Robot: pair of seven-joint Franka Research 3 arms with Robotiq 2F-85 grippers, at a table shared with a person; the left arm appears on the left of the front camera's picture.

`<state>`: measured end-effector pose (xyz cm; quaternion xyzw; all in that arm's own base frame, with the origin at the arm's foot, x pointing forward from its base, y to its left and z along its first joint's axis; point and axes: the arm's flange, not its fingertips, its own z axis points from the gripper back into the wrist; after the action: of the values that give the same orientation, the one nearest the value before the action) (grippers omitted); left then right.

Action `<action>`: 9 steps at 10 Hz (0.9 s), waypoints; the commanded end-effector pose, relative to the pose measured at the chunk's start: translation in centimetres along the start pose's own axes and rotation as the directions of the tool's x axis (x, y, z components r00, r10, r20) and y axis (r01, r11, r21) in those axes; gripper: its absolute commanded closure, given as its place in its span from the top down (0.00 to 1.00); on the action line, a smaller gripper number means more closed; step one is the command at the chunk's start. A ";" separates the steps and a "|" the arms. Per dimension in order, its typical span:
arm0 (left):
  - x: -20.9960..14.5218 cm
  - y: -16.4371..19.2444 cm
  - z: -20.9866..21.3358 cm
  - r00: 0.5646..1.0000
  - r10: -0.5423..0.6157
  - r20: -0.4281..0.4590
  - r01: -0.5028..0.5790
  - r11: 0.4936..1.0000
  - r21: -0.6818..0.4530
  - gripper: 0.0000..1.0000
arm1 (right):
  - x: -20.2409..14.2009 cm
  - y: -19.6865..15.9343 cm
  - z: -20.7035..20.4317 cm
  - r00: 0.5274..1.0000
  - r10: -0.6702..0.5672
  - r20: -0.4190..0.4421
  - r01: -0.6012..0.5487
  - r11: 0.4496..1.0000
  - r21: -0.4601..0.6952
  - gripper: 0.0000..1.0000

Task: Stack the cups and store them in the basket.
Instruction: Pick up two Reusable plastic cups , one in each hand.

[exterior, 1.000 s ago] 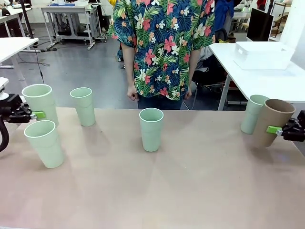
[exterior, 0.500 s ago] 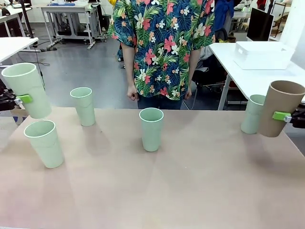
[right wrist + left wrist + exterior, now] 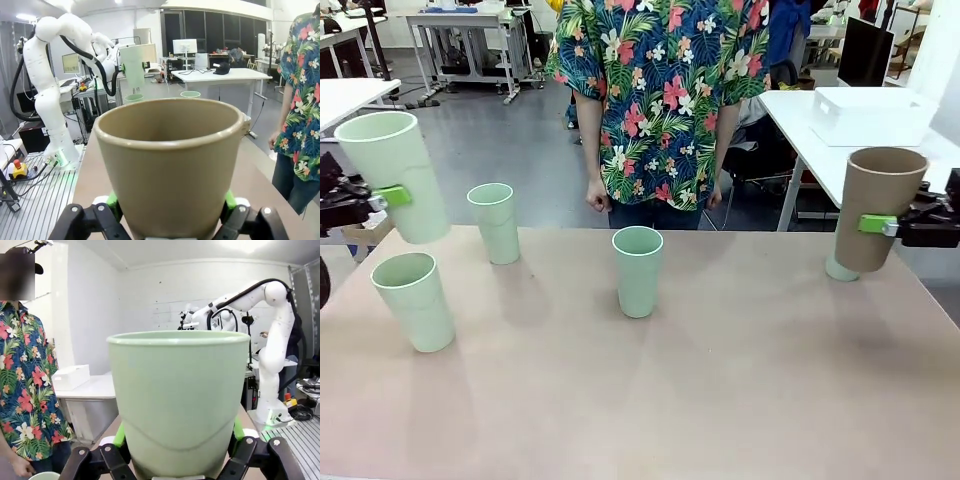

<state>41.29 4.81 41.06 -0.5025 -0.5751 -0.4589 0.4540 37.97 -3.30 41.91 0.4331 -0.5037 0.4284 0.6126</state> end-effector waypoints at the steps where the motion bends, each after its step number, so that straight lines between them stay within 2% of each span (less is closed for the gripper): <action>1: 0.1 -1.1 -3.0 0.999 0.028 -0.018 -0.027 0.999 0.033 0.86 | 0.7 0.4 -1.2 0.999 -0.046 0.019 0.046 0.999 -0.021 0.86; 4: -0.4 -2.6 -4.5 0.998 0.031 -0.046 -0.030 0.999 0.031 0.86 | 0.9 0.6 -1.7 0.993 -0.087 0.074 0.088 0.996 -0.001 0.86; 9: -1.1 -2.9 -5.2 0.998 0.048 -0.041 -0.047 0.999 0.022 0.86 | 0.8 0.4 -1.7 0.986 -0.112 0.125 0.110 0.994 0.020 0.86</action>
<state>39.02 -0.01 40.22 -0.4985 -0.5530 -0.4672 0.4769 38.11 -1.71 42.15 0.4743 -0.5088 0.3910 0.6028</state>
